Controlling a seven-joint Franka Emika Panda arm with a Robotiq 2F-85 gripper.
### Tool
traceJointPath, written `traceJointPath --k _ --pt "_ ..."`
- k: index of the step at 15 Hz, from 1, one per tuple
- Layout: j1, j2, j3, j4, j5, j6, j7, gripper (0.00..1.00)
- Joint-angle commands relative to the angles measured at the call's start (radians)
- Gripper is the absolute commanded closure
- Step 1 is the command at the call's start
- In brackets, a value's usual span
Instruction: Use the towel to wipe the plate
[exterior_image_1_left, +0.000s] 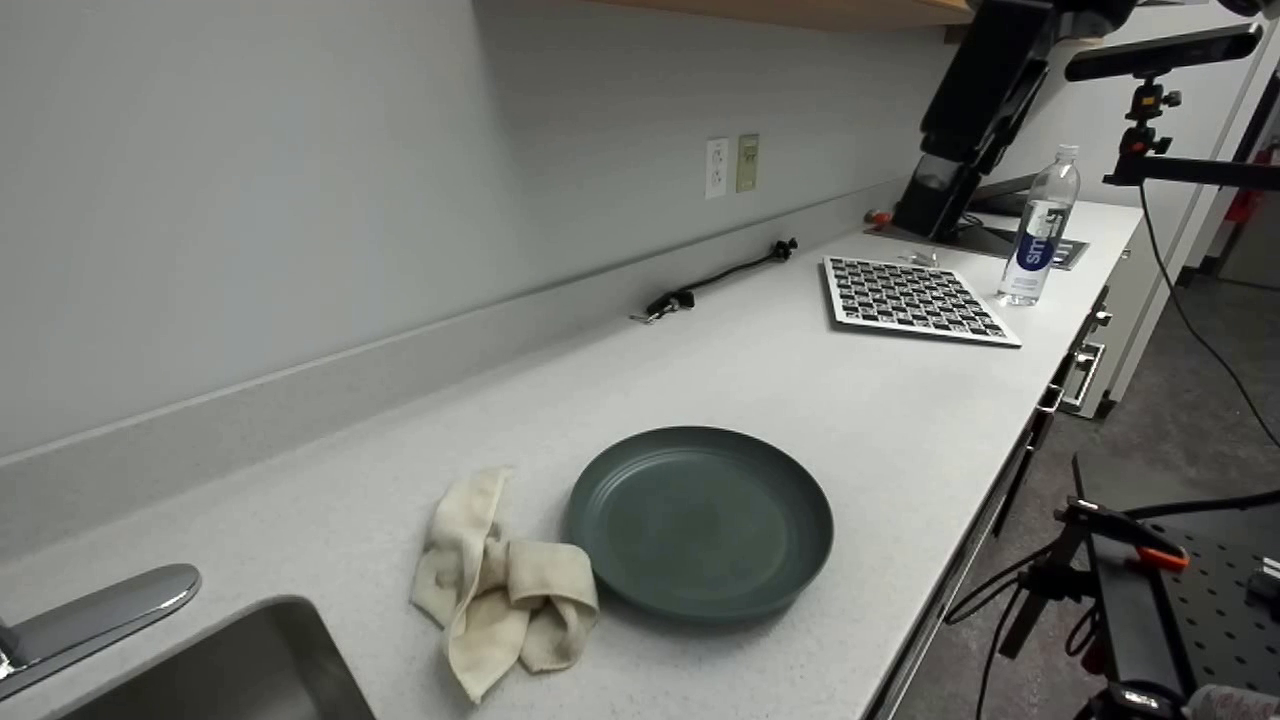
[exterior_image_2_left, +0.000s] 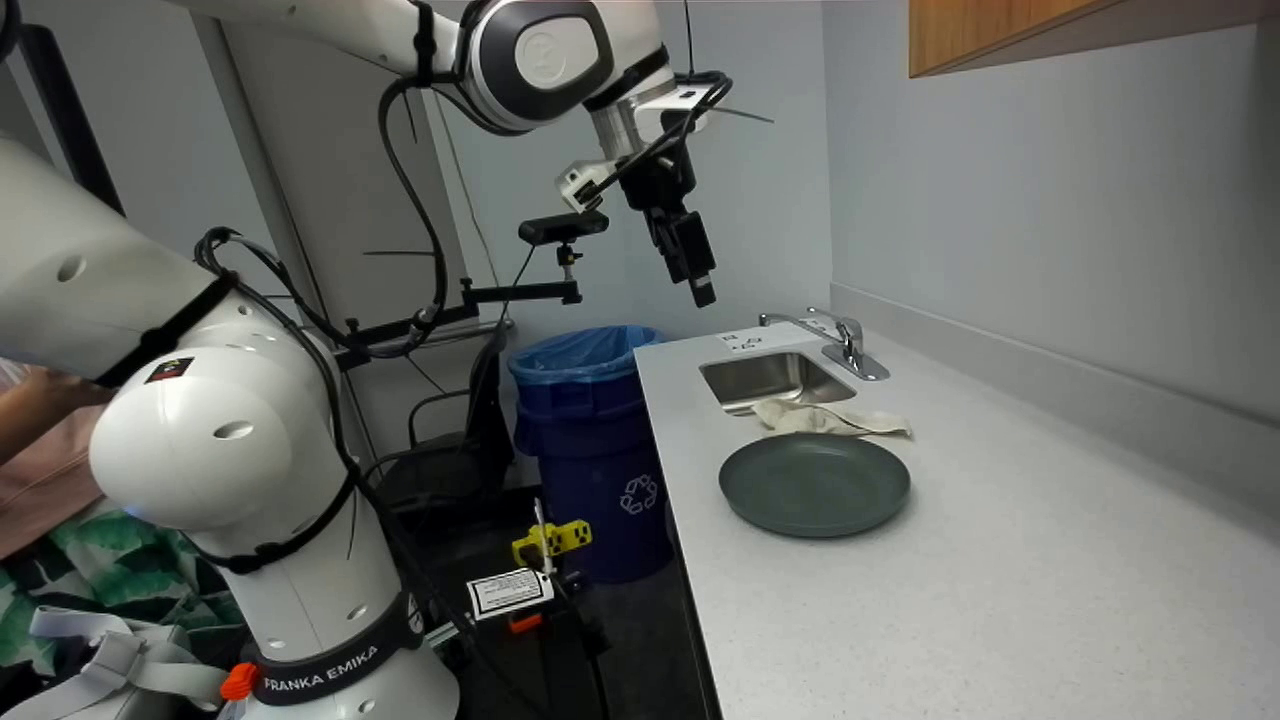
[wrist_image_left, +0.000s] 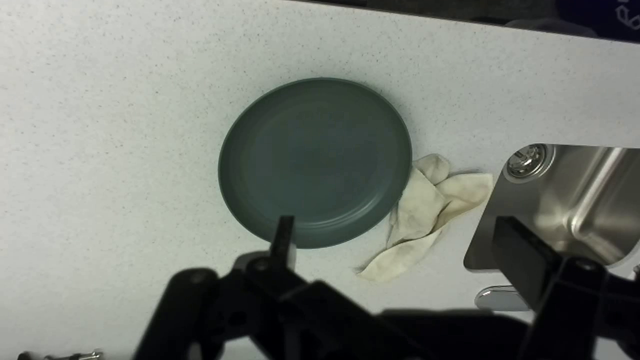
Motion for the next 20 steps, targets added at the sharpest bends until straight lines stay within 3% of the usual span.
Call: traceJointPath --k 1,9,20 --pt "0.001 0.005 -0.004 0.000 -0.001 0.004 -0.003 0.00" --pt "0.004 0.087 0.008 0.010 -0.016 0.000 -0.008 0.00" --pt "0.004 0.087 0.003 0.004 -0.010 -0.002 -0.001 0.00"
